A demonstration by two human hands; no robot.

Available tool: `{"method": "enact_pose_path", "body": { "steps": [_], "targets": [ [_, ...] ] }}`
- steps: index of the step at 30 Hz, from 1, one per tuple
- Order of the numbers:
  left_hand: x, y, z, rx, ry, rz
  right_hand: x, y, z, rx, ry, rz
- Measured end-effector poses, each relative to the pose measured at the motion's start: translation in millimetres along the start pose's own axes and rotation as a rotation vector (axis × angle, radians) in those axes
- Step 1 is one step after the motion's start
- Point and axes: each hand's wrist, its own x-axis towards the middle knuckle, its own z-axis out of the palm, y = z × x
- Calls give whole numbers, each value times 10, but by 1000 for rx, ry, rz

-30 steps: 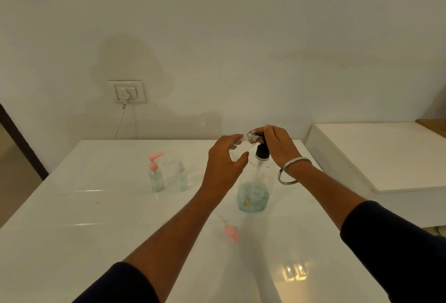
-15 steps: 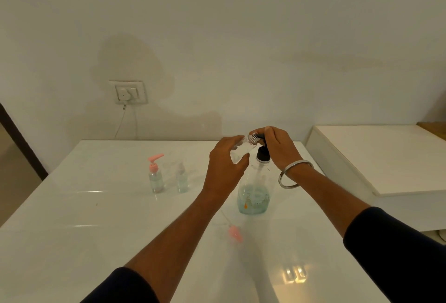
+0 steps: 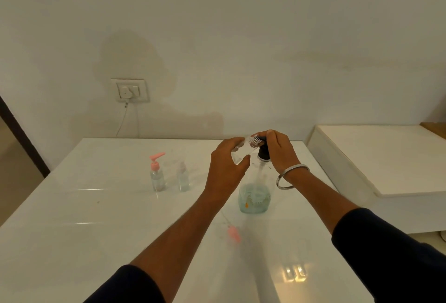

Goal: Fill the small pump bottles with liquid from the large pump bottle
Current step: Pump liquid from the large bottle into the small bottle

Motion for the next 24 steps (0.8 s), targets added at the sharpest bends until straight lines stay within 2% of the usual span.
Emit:
{"method": "enact_pose_path", "body": {
  "steps": [9,24],
  "targets": [
    [-3,78,-34,-4,1,23,10,-121,-79,-32,-34,-22],
    [-7,6,-9,5,-5,4,10,7,0,-10,5,0]
  ]
}}
